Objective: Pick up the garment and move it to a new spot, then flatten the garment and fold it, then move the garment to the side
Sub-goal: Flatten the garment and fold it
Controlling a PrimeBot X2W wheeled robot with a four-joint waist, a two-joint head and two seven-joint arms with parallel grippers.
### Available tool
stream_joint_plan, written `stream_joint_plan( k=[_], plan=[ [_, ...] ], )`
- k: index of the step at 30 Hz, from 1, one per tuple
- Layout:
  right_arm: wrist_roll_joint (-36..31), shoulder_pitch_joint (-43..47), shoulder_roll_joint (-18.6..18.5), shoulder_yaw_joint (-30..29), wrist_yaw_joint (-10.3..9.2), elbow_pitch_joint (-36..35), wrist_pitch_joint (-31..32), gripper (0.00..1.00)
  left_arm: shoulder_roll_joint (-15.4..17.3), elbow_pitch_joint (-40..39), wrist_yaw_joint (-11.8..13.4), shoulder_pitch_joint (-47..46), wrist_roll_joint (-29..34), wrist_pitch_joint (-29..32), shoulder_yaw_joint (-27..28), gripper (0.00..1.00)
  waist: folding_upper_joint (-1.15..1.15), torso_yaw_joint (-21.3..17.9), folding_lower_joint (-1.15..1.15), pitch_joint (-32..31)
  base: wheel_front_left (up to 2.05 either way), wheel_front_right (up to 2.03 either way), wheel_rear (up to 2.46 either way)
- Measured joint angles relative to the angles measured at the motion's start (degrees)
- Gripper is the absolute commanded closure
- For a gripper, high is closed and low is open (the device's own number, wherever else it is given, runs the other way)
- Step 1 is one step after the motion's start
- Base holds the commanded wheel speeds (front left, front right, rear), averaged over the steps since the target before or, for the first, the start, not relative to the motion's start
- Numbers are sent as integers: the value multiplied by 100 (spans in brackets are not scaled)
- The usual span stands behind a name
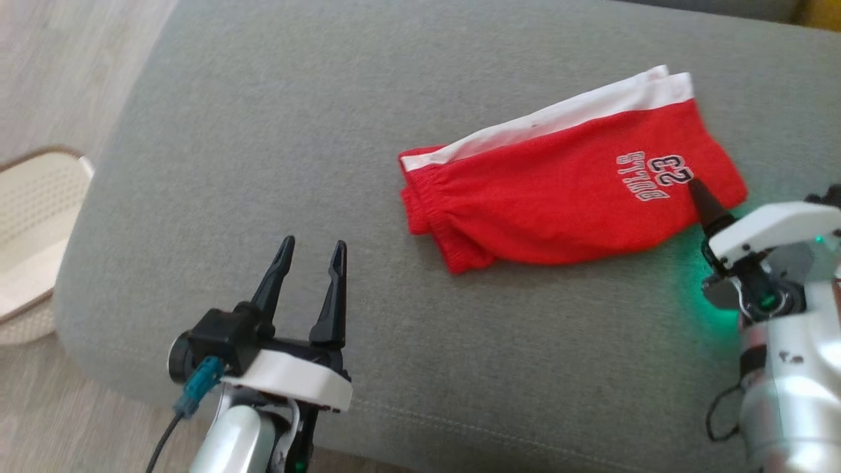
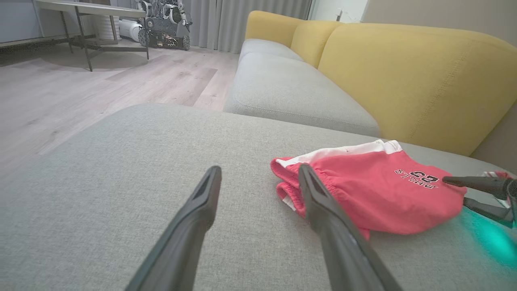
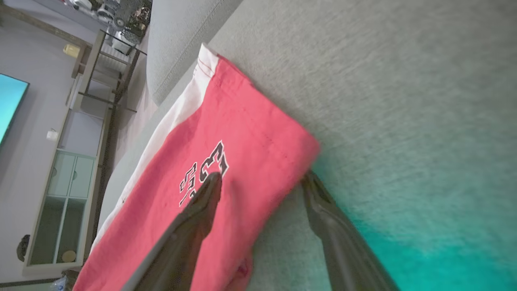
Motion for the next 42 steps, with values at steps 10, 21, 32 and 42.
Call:
stream_joint_plan(
  k=[10, 21, 32, 42],
  plan=[
    [-749, -1037, -125, -541, 0, 965, 53, 0, -10, -33, 143, -270, -215, 0, -198, 0, 0, 361, 0, 288, 0, 0, 0],
    [-926, -1200, -112, -301, 0, 1258, -419, 100, -12, -31, 171, -305, -258, 0, -202, 0, 0, 349, 0, 235, 0, 0, 0],
    [-263, -83, -32, 282, 0, 610, -1504, 100, -12, -2, 155, -205, -240, 0, -165, 0, 0, -116, 0, -252, 0, 0, 0],
    [-279, 889, 13, 334, -1, 432, -1993, 100, -11, 22, 136, 102, -240, 0, -186, 0, 0, -570, 0, -707, 0, 0, 0]
  ],
)
